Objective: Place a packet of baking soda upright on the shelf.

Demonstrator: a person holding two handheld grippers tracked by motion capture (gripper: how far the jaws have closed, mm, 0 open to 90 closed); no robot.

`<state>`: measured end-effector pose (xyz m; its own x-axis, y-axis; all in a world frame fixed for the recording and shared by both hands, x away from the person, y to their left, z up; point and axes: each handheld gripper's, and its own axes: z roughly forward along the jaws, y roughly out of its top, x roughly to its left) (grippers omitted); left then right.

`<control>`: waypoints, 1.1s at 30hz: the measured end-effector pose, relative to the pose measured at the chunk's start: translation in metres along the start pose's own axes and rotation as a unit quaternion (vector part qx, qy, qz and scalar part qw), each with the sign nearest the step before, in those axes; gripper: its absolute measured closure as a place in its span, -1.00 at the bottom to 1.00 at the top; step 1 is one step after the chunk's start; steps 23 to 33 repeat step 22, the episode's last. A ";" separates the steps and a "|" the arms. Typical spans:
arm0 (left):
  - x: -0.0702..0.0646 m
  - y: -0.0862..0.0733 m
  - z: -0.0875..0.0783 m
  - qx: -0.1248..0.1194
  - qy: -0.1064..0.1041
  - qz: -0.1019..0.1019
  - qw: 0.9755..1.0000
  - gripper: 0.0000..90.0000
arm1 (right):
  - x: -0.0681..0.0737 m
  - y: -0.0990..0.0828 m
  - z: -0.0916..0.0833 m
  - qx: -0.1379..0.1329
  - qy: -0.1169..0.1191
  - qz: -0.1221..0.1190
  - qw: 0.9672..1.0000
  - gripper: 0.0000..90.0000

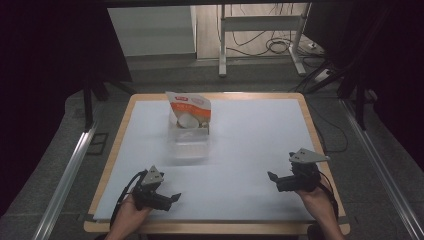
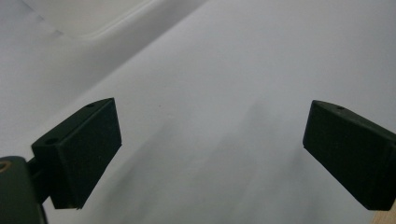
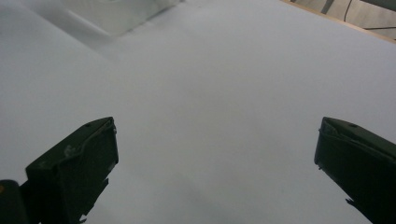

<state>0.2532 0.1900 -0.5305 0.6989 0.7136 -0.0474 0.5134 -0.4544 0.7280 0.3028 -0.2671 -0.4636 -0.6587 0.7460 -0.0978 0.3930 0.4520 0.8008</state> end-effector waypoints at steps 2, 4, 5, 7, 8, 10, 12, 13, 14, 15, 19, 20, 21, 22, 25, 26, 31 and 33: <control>0.000 0.000 0.000 0.001 0.000 0.001 1.000 -0.90 | -0.001 -0.002 -0.001 -0.001 -0.003 0.000 1.000 -1.00; 0.000 0.000 0.000 0.001 0.000 0.001 1.000 -0.90 | -0.002 -0.007 -0.003 0.001 -0.009 0.003 1.000 -1.00; 0.000 0.000 0.001 0.001 0.000 0.001 1.000 -0.90 | -0.003 -0.011 -0.004 0.005 -0.015 0.003 1.000 -1.00; 0.000 0.000 0.001 0.002 0.001 0.002 1.000 -0.90 | -0.005 -0.016 -0.003 0.014 -0.021 0.002 1.000 -1.00; 0.000 0.000 0.001 0.002 0.001 0.002 1.000 -0.90 | -0.005 -0.016 -0.003 0.014 -0.021 0.002 1.000 -1.00; 0.000 0.000 0.001 0.002 0.001 0.002 1.000 -0.90 | -0.006 -0.020 -0.002 0.020 -0.023 0.001 1.000 -1.00; 0.000 0.000 0.001 0.003 0.001 0.003 1.000 -0.90 | -0.006 -0.022 0.000 0.026 -0.025 0.001 0.999 -1.00; 0.000 0.000 0.001 0.003 0.001 0.002 1.000 -0.90 | -0.007 -0.023 0.001 0.028 -0.024 0.001 0.999 -1.00; 0.000 -0.001 0.001 0.004 0.002 0.002 1.000 -0.90 | -0.007 -0.024 0.003 0.032 -0.022 0.000 0.999 -1.00; 0.000 -0.001 0.000 0.004 0.002 0.002 1.000 -0.90 | -0.008 -0.025 0.005 0.036 -0.022 0.001 0.999 -1.00; 0.001 -0.001 0.000 0.003 0.002 0.002 1.000 -0.90 | -0.009 -0.030 0.011 0.053 -0.020 0.001 0.998 -1.00; 0.001 0.000 0.000 0.003 0.002 0.002 1.000 -0.90 | -0.009 -0.030 0.011 0.051 -0.019 0.003 0.999 -1.00; 0.001 0.000 0.000 0.003 0.002 0.002 1.000 -0.90 | -0.009 -0.030 0.011 0.047 -0.018 0.006 0.999 -1.00; 0.001 0.000 0.000 0.002 0.002 0.002 1.000 -0.90 | -0.009 -0.029 0.011 0.042 -0.016 0.013 0.999 -1.00; 0.001 0.000 0.000 0.002 0.002 0.002 1.000 -0.90 | -0.009 -0.029 0.011 0.042 -0.016 0.013 0.999 -1.00; 0.001 0.000 0.000 0.002 0.002 0.002 1.000 -0.90 | -0.009 -0.029 0.011 0.042 -0.016 0.013 0.999 -1.00; 0.001 0.000 0.000 0.002 0.002 0.002 1.000 -0.90 | -0.009 -0.029 0.011 0.042 -0.016 0.013 0.999 -1.00; 0.001 0.000 0.000 0.002 0.002 0.002 1.000 -0.90 | -0.009 -0.029 0.011 0.042 -0.016 0.013 0.999 -1.00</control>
